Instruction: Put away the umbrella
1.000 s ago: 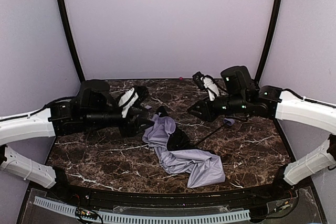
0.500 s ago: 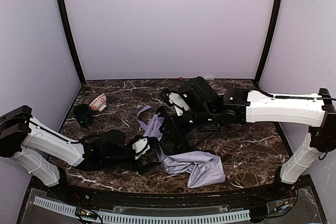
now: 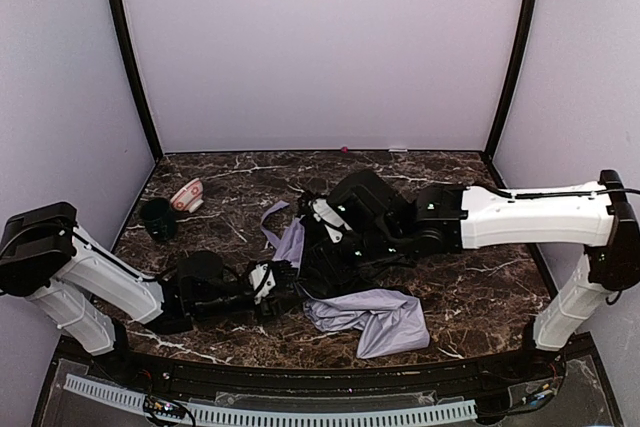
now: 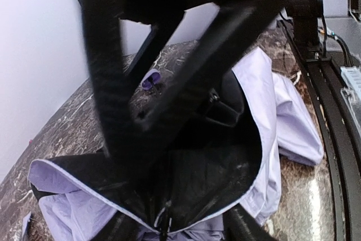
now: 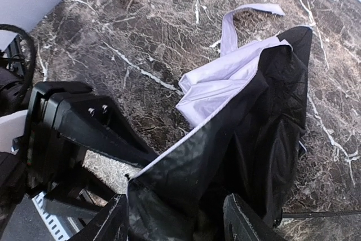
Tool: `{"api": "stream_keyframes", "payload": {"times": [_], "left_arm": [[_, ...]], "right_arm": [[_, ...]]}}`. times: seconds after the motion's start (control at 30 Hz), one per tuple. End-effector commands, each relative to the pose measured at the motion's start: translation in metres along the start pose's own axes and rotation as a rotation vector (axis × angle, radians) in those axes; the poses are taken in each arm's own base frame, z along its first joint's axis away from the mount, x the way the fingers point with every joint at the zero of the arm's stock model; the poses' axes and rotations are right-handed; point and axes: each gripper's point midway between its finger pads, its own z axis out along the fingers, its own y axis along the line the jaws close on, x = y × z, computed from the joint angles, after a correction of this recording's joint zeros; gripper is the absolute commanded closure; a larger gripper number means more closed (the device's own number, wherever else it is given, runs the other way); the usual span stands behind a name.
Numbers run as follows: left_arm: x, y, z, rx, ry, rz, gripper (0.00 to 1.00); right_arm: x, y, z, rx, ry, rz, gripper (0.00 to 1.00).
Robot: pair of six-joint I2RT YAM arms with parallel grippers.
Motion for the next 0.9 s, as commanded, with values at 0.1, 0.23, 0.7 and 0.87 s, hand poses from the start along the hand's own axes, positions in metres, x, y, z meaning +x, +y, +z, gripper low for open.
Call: {"api": "stream_keyframes", "payload": {"times": [0.1, 0.23, 0.7, 0.87], "left_arm": [[-0.019, 0.005, 0.005, 0.003, -0.017, 0.093, 0.58], [-0.025, 0.000, 0.008, 0.053, 0.002, 0.091, 0.92], [-0.043, -0.001, 0.004, 0.112, 0.055, 0.027, 1.00], [-0.042, -0.002, 0.000, 0.121, 0.065, 0.046, 1.00]], "right_arm": [[-0.006, 0.032, -0.033, -0.023, -0.156, -0.168, 0.44], [0.015, 0.037, -0.039, -0.062, -0.166, -0.225, 0.46], [0.034, 0.022, -0.019, 0.097, -0.179, -0.362, 0.55], [0.030, 0.009, -0.013, 0.154, -0.188, -0.344, 0.71]]}}
